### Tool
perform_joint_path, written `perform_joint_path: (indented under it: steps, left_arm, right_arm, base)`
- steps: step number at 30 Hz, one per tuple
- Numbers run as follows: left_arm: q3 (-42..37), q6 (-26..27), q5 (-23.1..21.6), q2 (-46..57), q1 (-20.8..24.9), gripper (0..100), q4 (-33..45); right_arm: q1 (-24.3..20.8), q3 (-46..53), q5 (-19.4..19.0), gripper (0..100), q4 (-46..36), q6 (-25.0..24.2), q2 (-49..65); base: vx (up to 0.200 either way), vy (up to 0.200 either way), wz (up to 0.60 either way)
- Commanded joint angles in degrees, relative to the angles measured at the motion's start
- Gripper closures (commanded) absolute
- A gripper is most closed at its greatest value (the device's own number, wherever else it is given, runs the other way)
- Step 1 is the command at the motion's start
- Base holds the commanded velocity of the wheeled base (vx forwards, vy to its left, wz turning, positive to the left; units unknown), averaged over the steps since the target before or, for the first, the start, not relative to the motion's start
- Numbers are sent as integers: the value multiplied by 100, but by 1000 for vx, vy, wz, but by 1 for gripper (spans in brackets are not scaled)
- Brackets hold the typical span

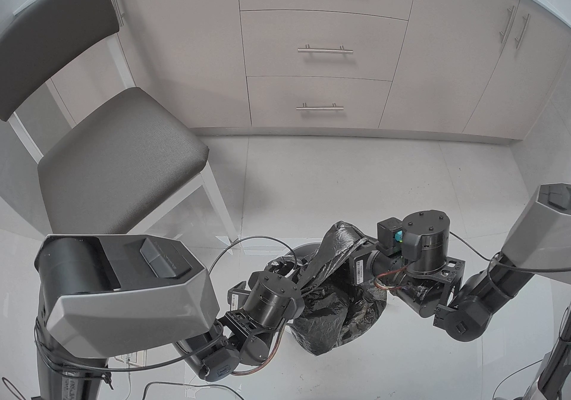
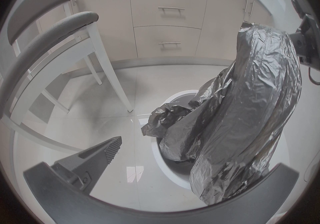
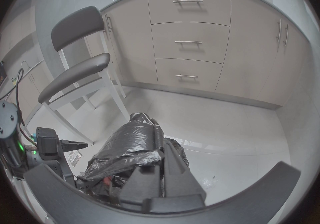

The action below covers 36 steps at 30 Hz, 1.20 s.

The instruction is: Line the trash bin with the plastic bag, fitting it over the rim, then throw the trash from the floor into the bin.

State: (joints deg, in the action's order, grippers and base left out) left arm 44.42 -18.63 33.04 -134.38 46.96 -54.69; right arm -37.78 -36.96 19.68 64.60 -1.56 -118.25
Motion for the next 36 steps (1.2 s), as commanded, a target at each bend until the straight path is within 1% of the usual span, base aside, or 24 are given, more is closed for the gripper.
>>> perform_joint_path:
  steps: [1,3,4,7,8,12,19,23,27,30,36]
  left_arm:
    - [40,122,1,-203,-126,0,-7]
    - [40,184,1,-238,-169,0,-51]
    - [40,325,-8,-335,-266,0,-218]
    - [31,492,-25,-467,-389,0,-481]
    - [40,606,-25,-563,-495,0,-666]
    - [172,834,-34,-792,-697,0,-859]
    - [559,931,-34,-985,-952,0,-851]
    - [770,1160,-34,-1117,-1048,0,-868]
    - [945,1177,-34,-1152,-1101,0,-851]
    - [1130,1186,-52,-1196,-1189,0,-815]
    - [1367,1204,-52,-1222,-1277,0,-789]
  right_arm:
    - [95,-241,1,100,308,77,-691]
    - [113,-303,1,100,317,77,-761]
    - [122,-364,1,100,317,86,-884]
    - [130,-435,1,100,325,103,-972]
    - [157,-496,1,100,325,103,-1016]
    - [236,-663,1,100,334,103,-1121]
    - [420,-997,-16,100,334,103,-1297]
    - [526,-1173,-43,100,334,112,-1411]
    - [552,-1278,-52,100,317,121,-1499]
    - [649,-1560,-60,100,299,262,-1666]
    - [719,-1885,-60,100,255,297,-1860]
  base:
    - [0,0,0]
    - [0,0,0]
    - [0,0,0]
    - [0,0,0]
    - [0,0,0]
    - [0,0,0]
    - [0,0,0]
    - [0,0,0]
    - [0,0,0]
    - [0,0,0]
    - [0,0,0]
